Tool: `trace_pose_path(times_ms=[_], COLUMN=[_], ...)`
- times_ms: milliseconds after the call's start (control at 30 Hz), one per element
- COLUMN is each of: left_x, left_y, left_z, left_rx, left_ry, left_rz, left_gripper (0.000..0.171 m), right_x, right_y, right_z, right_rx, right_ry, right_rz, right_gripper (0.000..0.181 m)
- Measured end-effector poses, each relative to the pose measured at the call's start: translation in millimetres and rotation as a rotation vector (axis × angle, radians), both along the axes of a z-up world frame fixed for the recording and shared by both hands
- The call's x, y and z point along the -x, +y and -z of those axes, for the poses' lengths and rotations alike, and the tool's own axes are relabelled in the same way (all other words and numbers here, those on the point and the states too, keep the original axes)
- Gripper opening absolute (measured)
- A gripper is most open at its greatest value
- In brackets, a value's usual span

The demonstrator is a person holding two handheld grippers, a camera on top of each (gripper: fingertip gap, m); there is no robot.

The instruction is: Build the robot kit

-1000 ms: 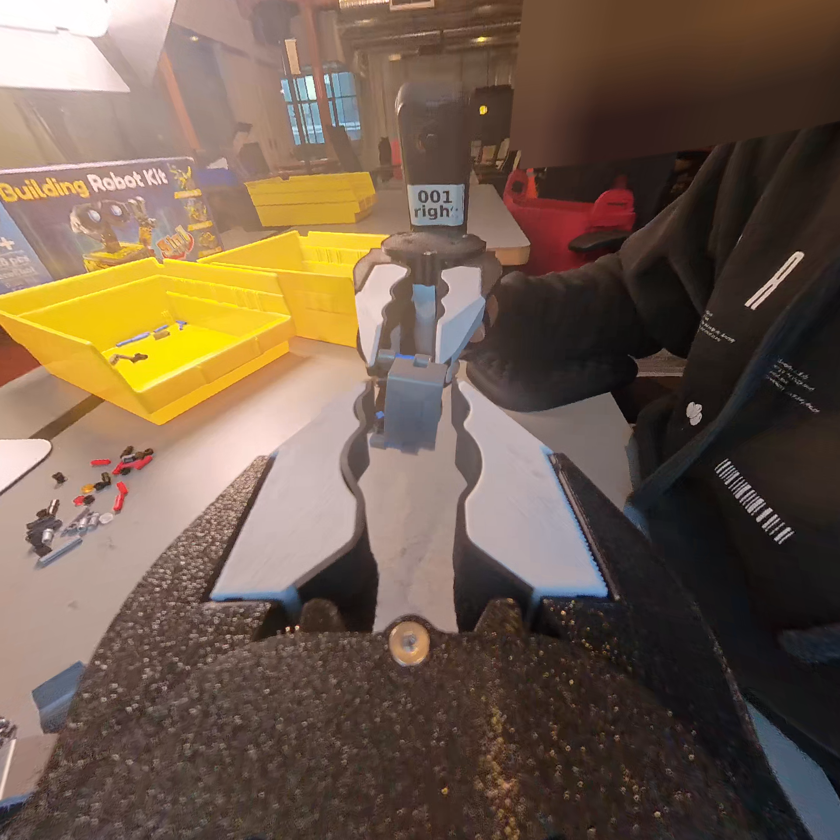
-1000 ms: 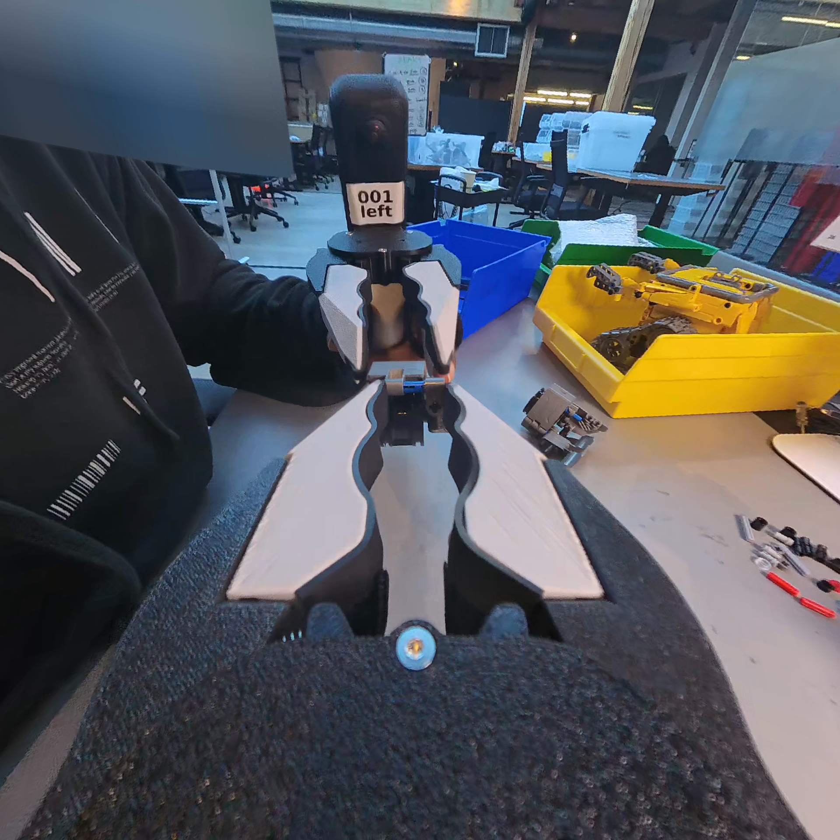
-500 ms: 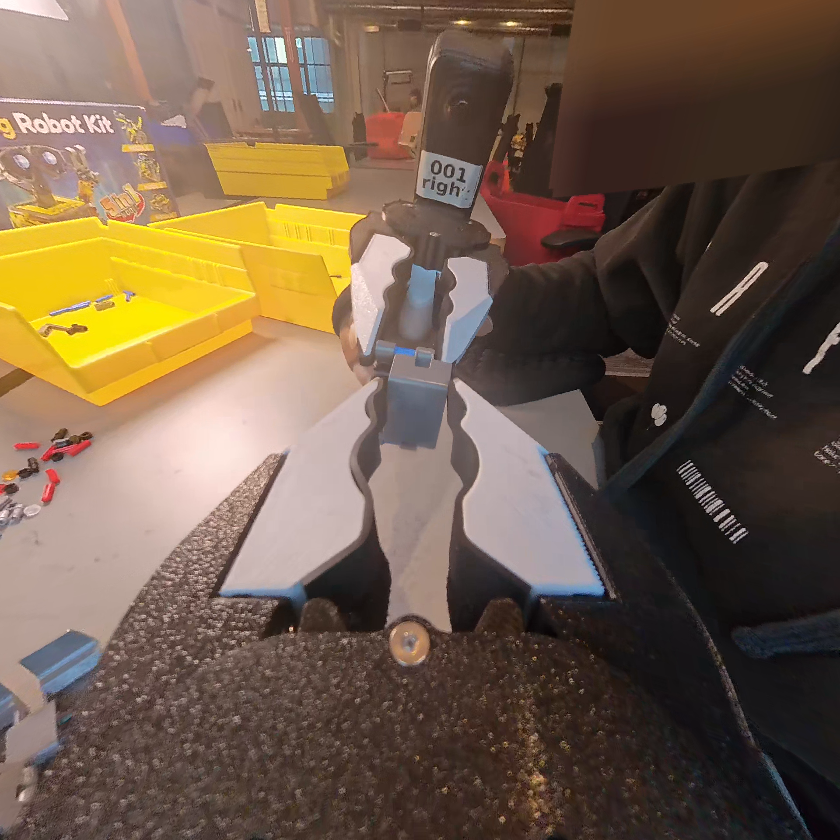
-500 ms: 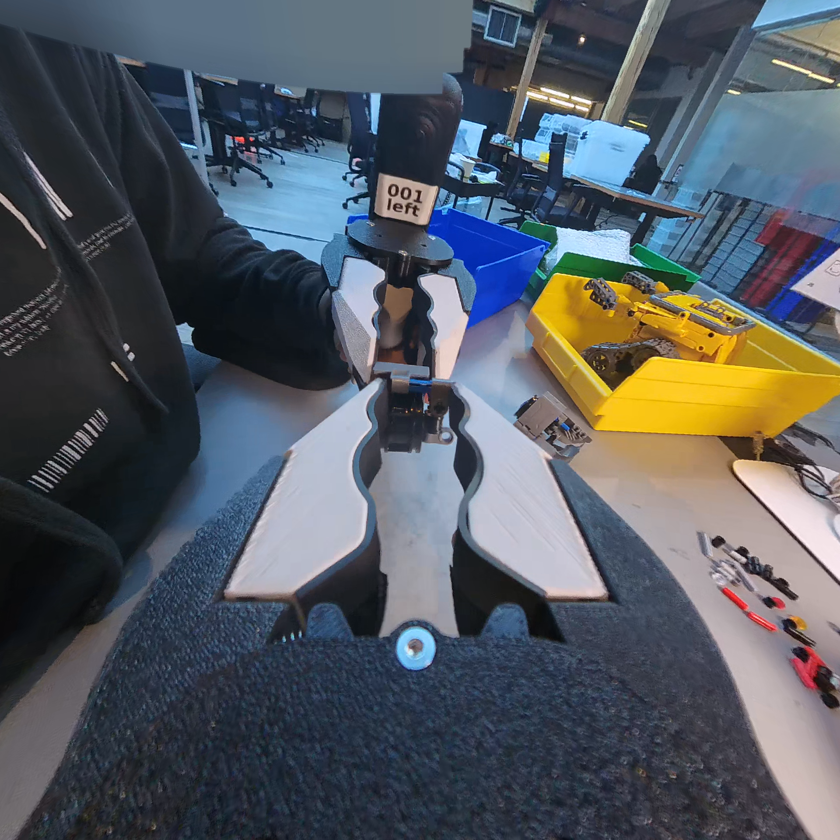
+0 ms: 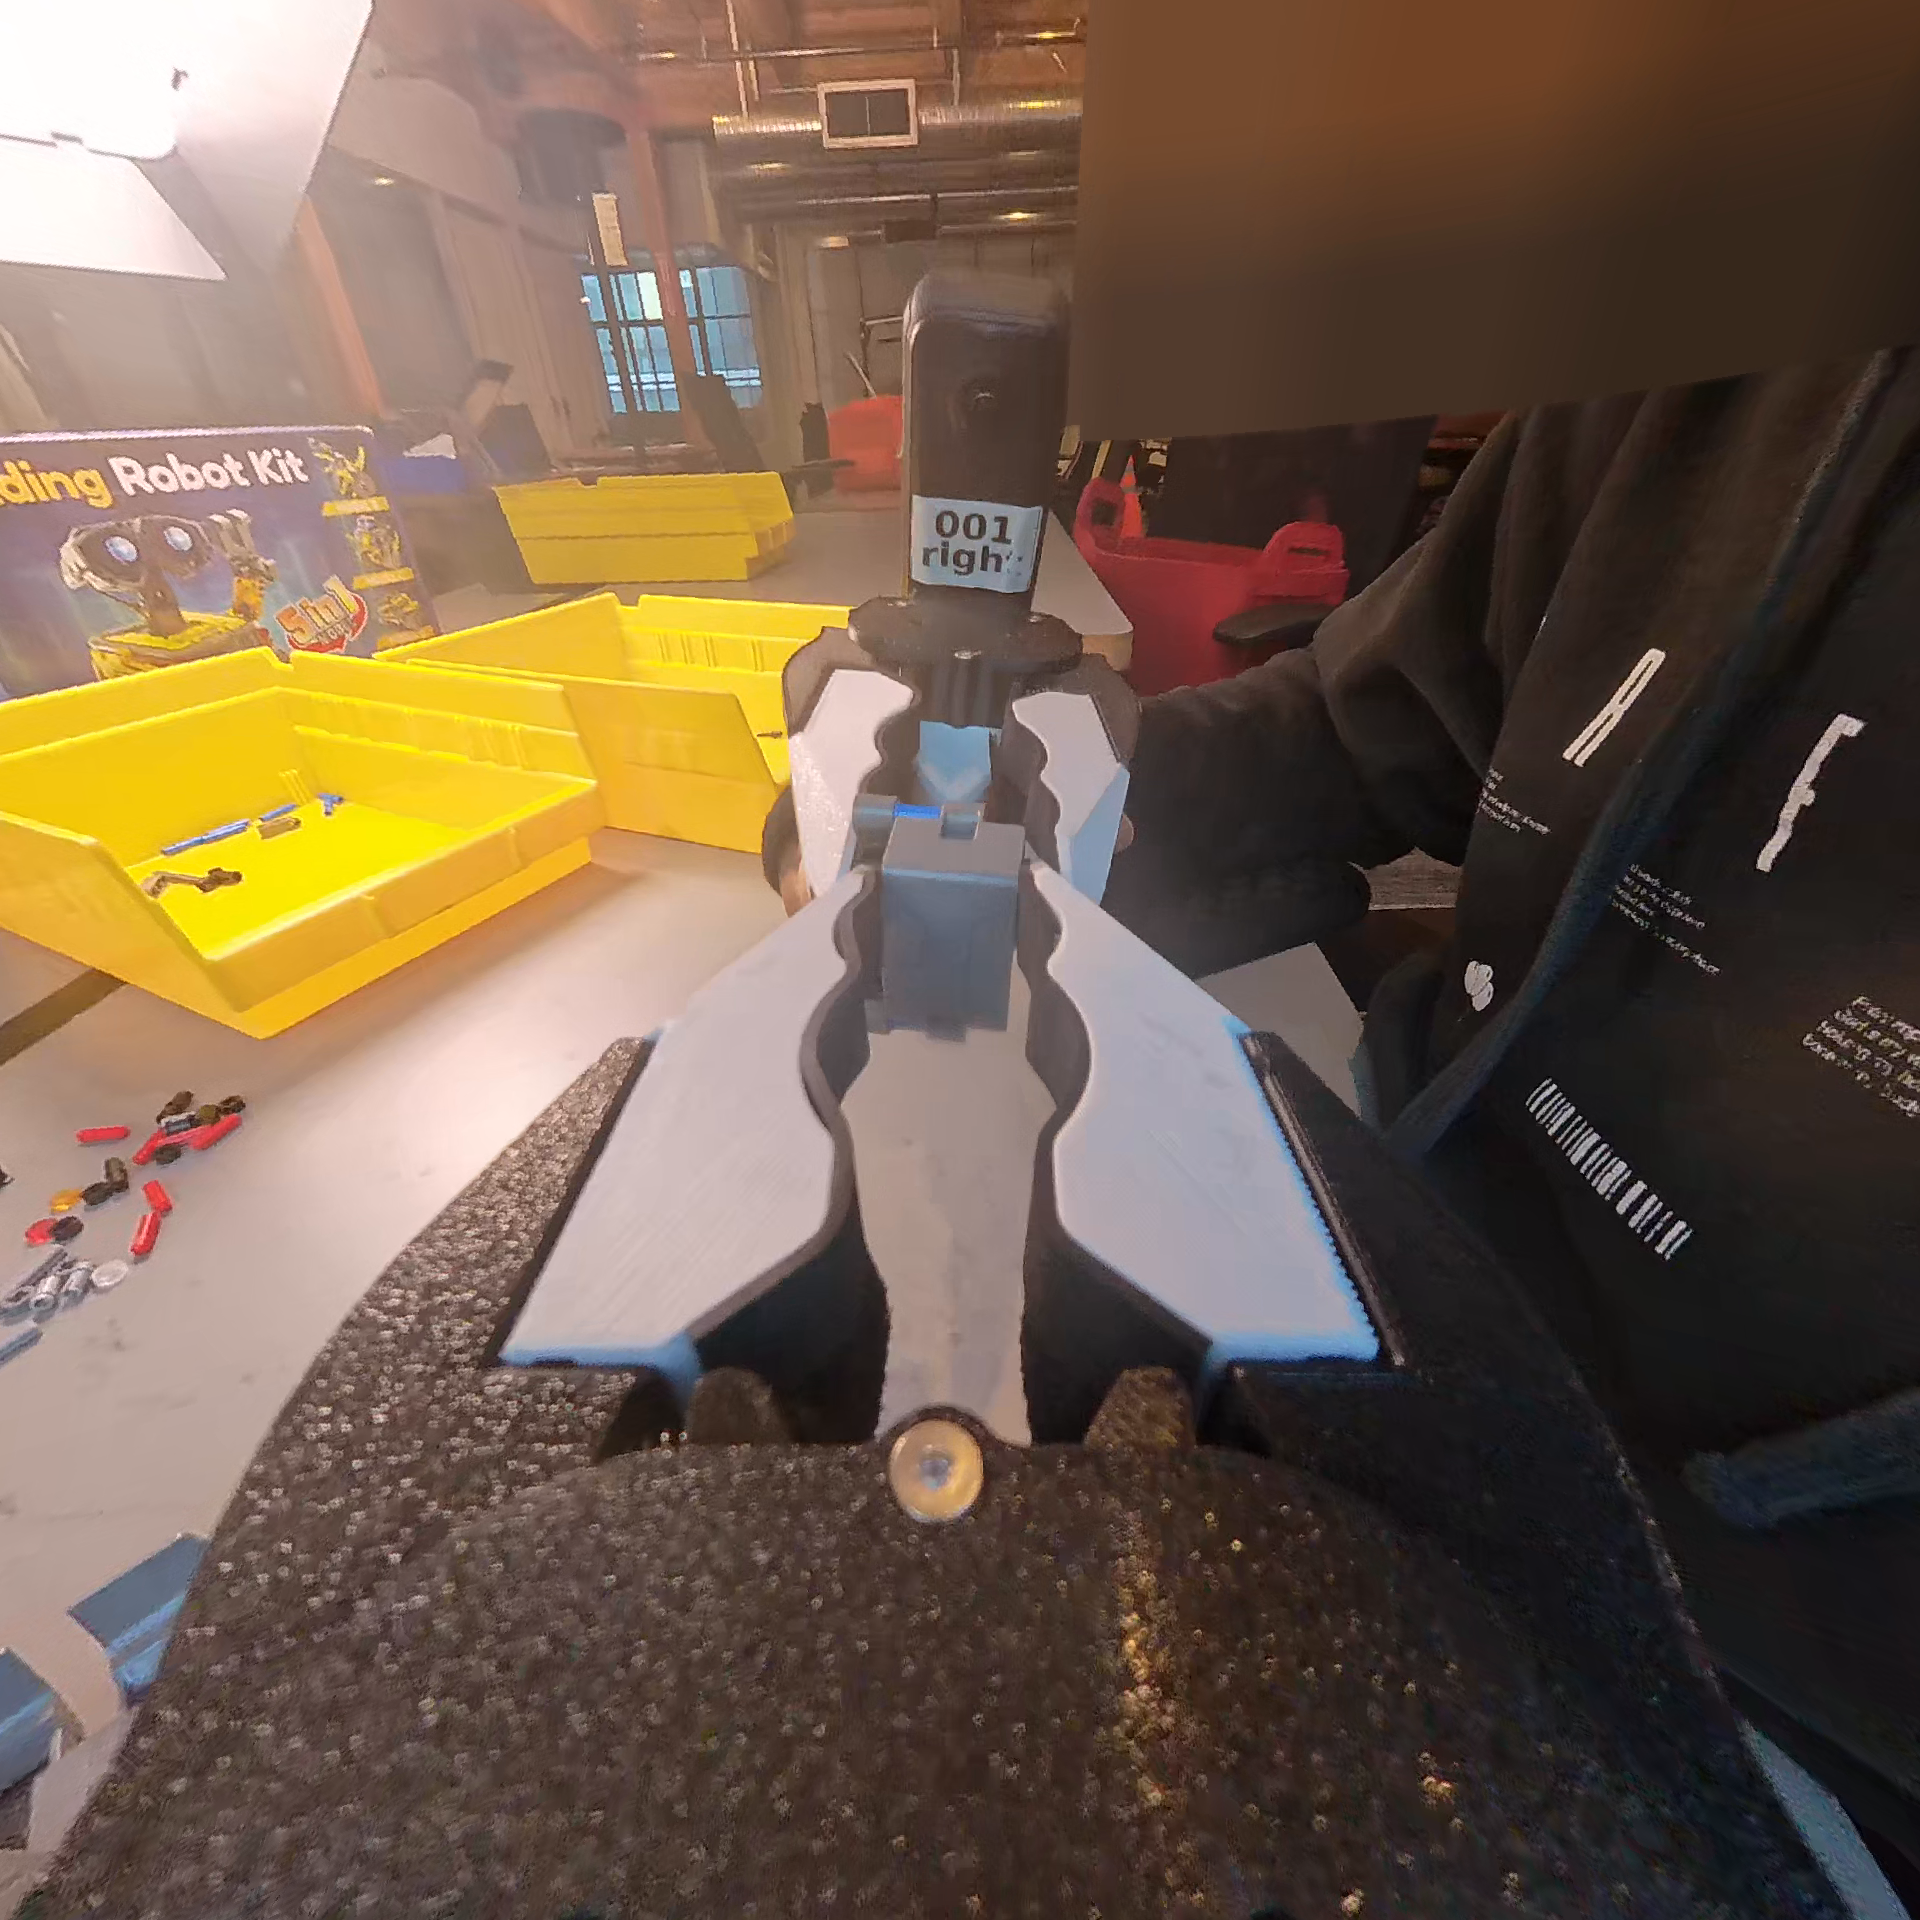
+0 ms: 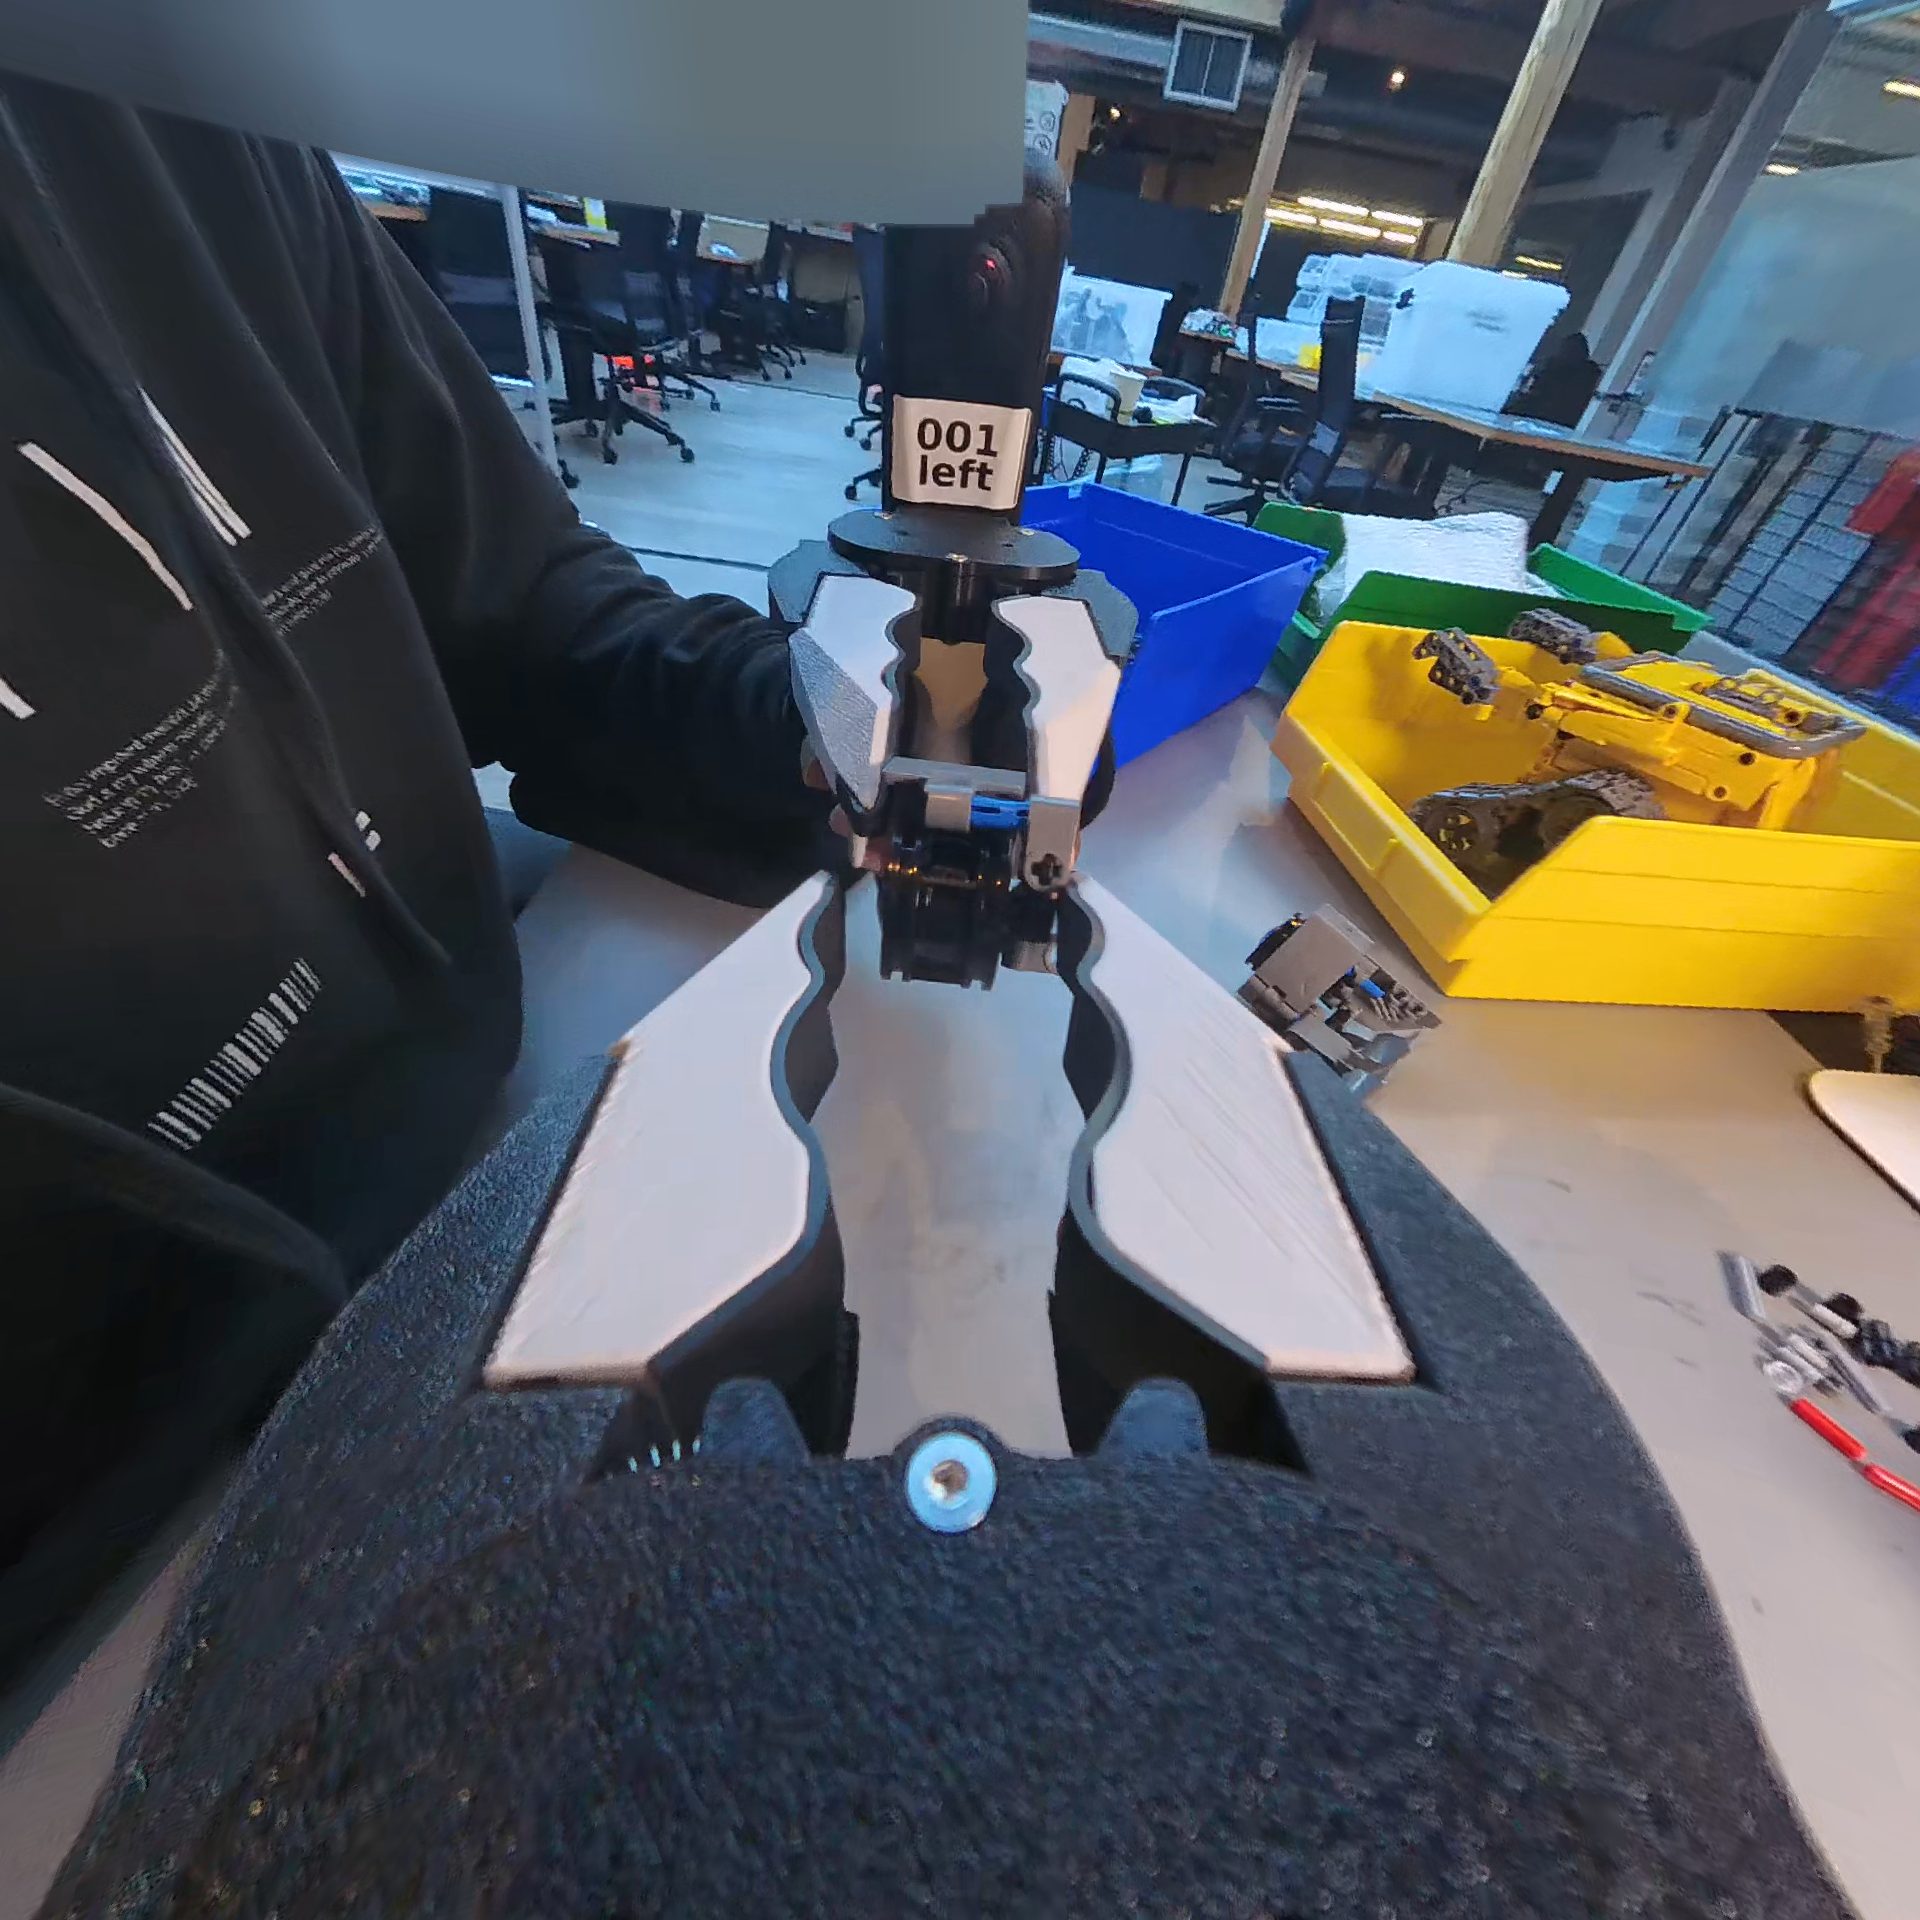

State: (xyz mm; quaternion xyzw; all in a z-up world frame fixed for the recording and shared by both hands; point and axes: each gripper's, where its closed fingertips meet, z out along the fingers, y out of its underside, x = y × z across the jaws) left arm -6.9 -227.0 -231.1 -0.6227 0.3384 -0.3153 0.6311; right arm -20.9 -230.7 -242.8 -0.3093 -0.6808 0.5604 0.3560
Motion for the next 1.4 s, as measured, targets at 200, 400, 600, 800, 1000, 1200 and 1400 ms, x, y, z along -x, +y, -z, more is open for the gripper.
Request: trace_pose_path(times_ms=[200, 400, 600, 800, 1000, 1200, 1400], left_x=[3.2, -0.2, -5.0, -9.3, -0.8, 2.4, 2.4], left_y=[3.6, -1.9, -6.3, -13.3, -8.9, -5.6, -6.8], left_z=[5.3, 3.8, 2.9, 2.0, 0.6, 3.8, -2.8], left_rx=[0.069, 0.103, 0.110, 0.196, 0.194, 0.213, 0.194], left_ry=[-0.016, -0.047, -0.072, -0.138, -0.136, -0.120, -0.142], left_rz=[0.000, 0.057, 0.101, 0.193, 0.154, 0.133, 0.129], left_gripper=[0.025, 0.025, 0.025, 0.025, 0.028, 0.024, 0.024], right_x=[3.5, -1.5, -2.5, -8.1, -3.1, -0.9, -1.4], right_y=[11.6, 6.9, 4.7, -6.0, 1.0, 1.9, 0.0], right_z=[-0.6, -7.9, -12.2, -14.2, -9.8, -3.9, -11.7], right_rx=[-0.023, -0.025, 0.031, 0.040, 0.039, -0.039, -0.134], right_ry=[0.021, 0.071, 0.097, 0.122, 0.088, 0.085, 0.156], right_rz=[0.064, 0.037, 0.019, -0.039, 0.003, 0.041, 0.084], right_gripper=[0.035, 0.035, 0.044, 0.039, 0.037, 0.036, 0.035])
